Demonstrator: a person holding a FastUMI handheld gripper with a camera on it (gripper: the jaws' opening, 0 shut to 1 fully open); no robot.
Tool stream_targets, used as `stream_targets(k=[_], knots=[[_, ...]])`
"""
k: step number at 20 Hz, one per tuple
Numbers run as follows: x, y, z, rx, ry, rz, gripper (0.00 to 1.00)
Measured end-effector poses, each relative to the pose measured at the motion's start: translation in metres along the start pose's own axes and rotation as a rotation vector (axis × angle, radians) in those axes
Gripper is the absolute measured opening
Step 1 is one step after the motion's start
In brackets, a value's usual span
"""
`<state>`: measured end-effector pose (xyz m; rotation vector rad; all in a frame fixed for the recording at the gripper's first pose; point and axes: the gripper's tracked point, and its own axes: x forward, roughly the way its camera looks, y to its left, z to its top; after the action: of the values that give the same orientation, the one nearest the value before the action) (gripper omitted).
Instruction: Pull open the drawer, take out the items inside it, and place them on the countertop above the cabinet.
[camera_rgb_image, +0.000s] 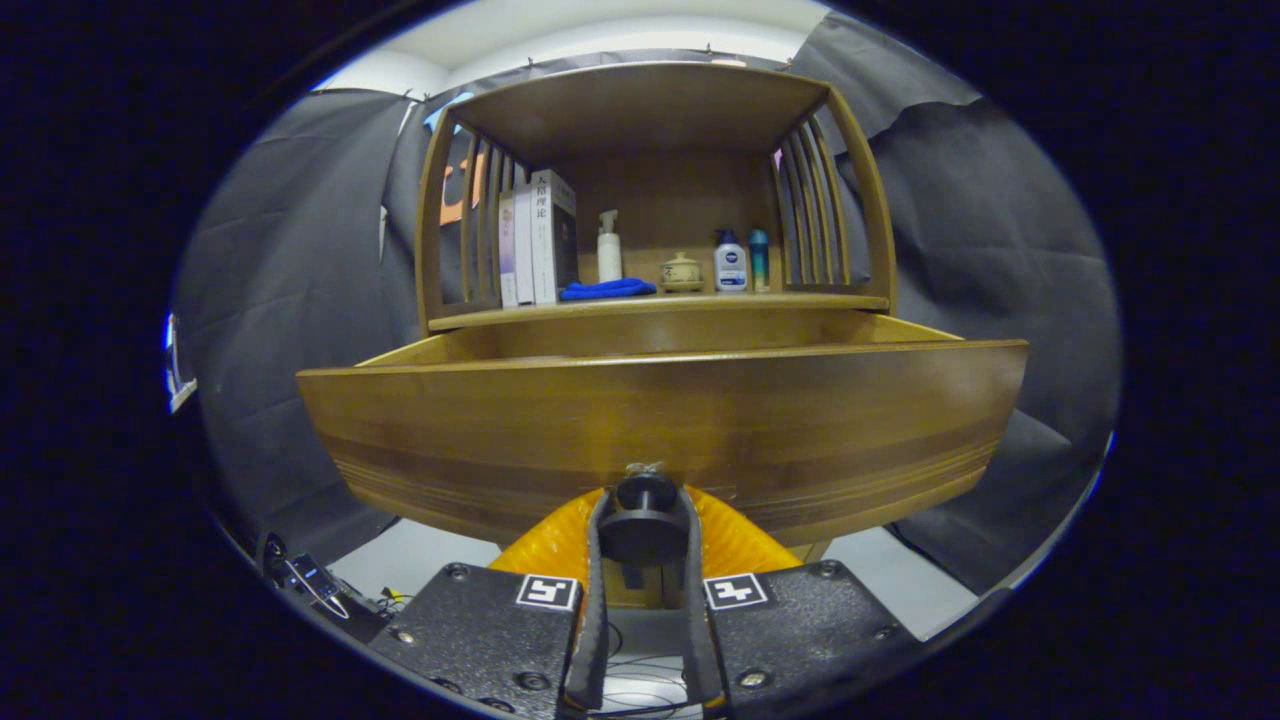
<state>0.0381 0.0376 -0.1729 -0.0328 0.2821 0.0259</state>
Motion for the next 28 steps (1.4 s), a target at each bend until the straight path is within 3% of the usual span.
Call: stream_targets(k=[3, 10, 15, 23, 28], knots=[[-0.006, 0.0, -0.003, -0.016, 0.014, 0.0, 0.33], [-0.026, 0.0, 0.007, -0.003, 0.055, 0.034, 0.48], [-0.057, -0.012, 0.072, 0.013, -0.03, 0.036, 1.0], [-0.008, -0.008, 0.195, 0.02, -0.034, 0.061, 1.0], [0.053, 0.016, 0.212, -0.033, 0.119, 0.051, 1.0]])
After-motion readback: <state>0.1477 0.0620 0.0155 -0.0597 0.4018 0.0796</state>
